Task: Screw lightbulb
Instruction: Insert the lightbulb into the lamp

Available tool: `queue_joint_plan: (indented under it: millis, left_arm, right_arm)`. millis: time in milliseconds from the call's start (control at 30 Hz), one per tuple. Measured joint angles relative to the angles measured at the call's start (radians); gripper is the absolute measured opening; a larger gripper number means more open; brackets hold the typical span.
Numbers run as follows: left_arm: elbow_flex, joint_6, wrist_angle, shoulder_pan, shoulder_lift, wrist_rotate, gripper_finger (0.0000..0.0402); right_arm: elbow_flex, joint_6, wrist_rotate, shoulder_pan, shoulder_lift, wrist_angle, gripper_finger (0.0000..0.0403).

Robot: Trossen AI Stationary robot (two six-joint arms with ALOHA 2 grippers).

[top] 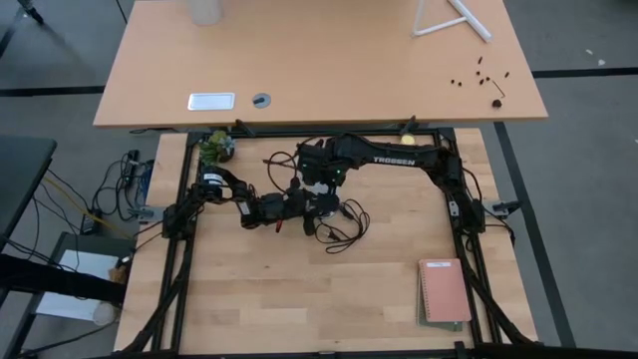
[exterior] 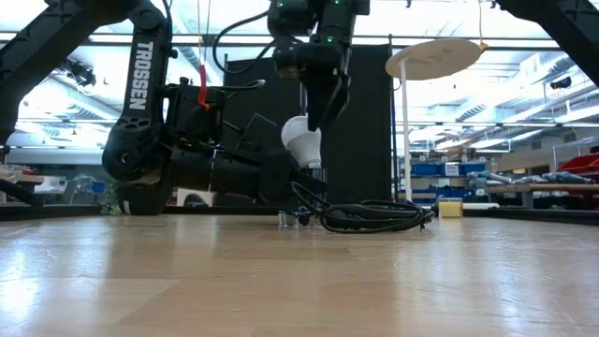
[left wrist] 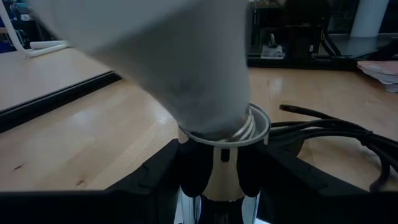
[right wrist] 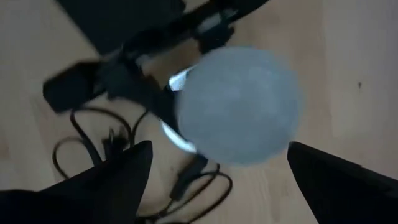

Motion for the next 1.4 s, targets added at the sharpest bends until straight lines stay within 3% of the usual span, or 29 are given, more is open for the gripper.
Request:
queue_joint_plan:
  millis: [300,667,900,1133,1400]
  left_arm:
    - [0.000,-0.007,-0.001,0.002,0.000,0.046,0.0190]
    - [0.000,-0.018,-0.002,0.008,0.000,0.045,0.0190]
    - [0.000,-0.013,-0.001,0.008,0.000,0.044,0.0190]
    - [0.000,-0.012,-0.003,0.008,0.000,0.044,0.0190]
    - [0.000,-0.012,-0.006,0.008,0.000,0.043,0.0190]
  right_arm:
    - [0.000,-0.175,0.001,-0.016,0.000,-0.078,0.0399]
    - [0.000,-0.266,0.013,0.013,0.000,-0.100,0.0390]
    - [-0.006,-0.307,0.015,0.006,0.000,0.014,0.0390]
    - [-0.101,-0.307,-0.019,0.001,0.002,0.100,0.0388]
    - [-0.144,-0.316,-0.076,-0.015,0.002,0.118,0.0360]
